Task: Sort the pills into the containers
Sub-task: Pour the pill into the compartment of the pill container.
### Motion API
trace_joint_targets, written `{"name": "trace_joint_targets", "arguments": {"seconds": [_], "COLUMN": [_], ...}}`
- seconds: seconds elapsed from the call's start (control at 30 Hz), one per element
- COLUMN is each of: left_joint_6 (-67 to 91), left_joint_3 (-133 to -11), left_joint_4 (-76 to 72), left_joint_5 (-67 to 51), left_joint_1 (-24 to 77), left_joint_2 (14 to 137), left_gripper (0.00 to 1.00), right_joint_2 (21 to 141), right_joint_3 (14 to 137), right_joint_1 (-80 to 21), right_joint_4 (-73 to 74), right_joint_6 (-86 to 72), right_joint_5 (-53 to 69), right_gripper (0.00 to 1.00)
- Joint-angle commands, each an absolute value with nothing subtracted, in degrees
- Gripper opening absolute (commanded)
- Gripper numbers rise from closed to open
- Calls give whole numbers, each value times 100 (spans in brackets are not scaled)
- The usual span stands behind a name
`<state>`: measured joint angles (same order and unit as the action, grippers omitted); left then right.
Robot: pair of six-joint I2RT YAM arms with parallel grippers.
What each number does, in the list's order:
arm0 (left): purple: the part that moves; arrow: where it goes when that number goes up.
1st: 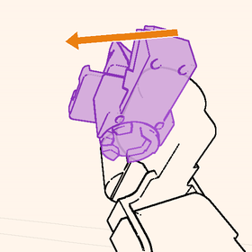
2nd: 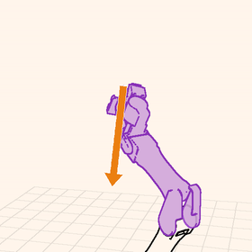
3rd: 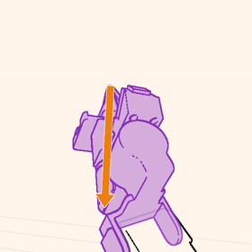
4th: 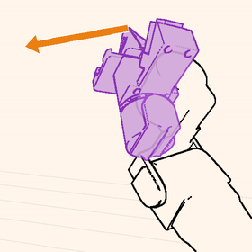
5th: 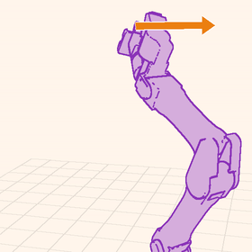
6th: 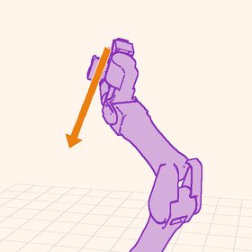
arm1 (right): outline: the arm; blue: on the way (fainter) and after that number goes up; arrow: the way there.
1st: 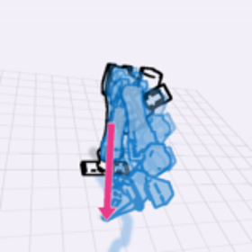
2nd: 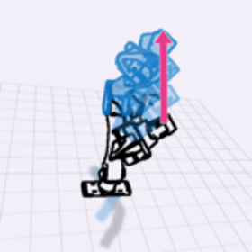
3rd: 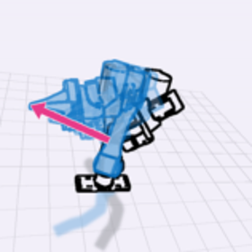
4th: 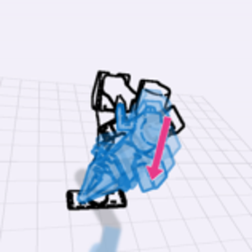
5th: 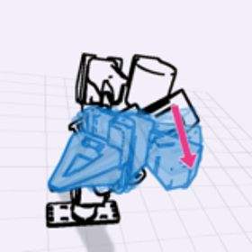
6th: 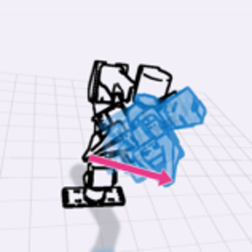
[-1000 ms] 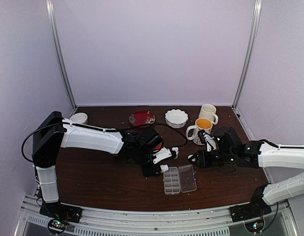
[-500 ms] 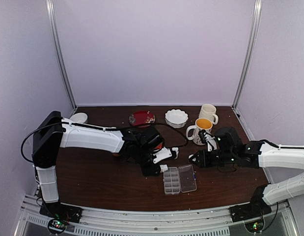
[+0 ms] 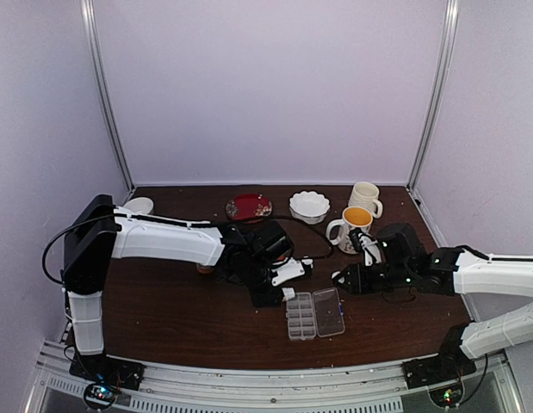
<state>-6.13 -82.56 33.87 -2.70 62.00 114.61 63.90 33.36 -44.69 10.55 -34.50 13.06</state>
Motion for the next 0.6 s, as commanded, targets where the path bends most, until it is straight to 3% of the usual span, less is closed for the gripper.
{"name": "trace_joint_targets", "arguments": {"seconds": [0.0,0.57], "left_joint_6": [-659,-665], "left_joint_3": [-8214,-8591], "left_joint_4": [3173,3694], "left_joint_5": [-244,-210], "left_joint_1": [6236,6241], "left_joint_2": [11350,11608], "left_gripper": [12,10], "right_joint_2": [6246,6257], "right_joint_3": [3300,3294], "right_joint_1": [-4414,-4371], "right_joint_4": [1032,1024], "right_joint_6": [-3452,-3440], "right_joint_5": [1273,1315], "right_gripper": [14,14]}}
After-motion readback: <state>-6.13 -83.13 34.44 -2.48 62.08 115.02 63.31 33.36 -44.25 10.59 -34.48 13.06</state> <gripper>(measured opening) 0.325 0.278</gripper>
